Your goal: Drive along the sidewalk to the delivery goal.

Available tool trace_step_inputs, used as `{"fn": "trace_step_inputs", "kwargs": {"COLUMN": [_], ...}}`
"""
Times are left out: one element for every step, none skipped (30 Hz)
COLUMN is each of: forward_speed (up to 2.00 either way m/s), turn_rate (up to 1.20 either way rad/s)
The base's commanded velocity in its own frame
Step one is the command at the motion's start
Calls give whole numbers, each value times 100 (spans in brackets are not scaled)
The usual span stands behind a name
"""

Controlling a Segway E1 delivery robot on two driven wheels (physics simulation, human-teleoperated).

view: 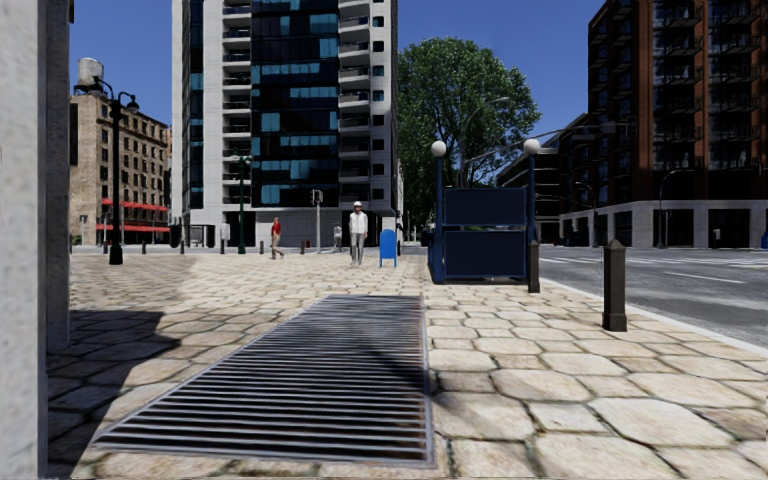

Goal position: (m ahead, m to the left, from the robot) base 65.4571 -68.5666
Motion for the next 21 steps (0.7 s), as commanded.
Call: {"fn": "trace_step_inputs", "kwargs": {"forward_speed": [200,200,200,200,200,200,200,200,200,200,200,200,200,200,200,200,200,200,200,200,200], "turn_rate": [4,12,12,20,24,25,25,25,25,25,25,25,25,25,25,25,25,25,25,25,25]}}
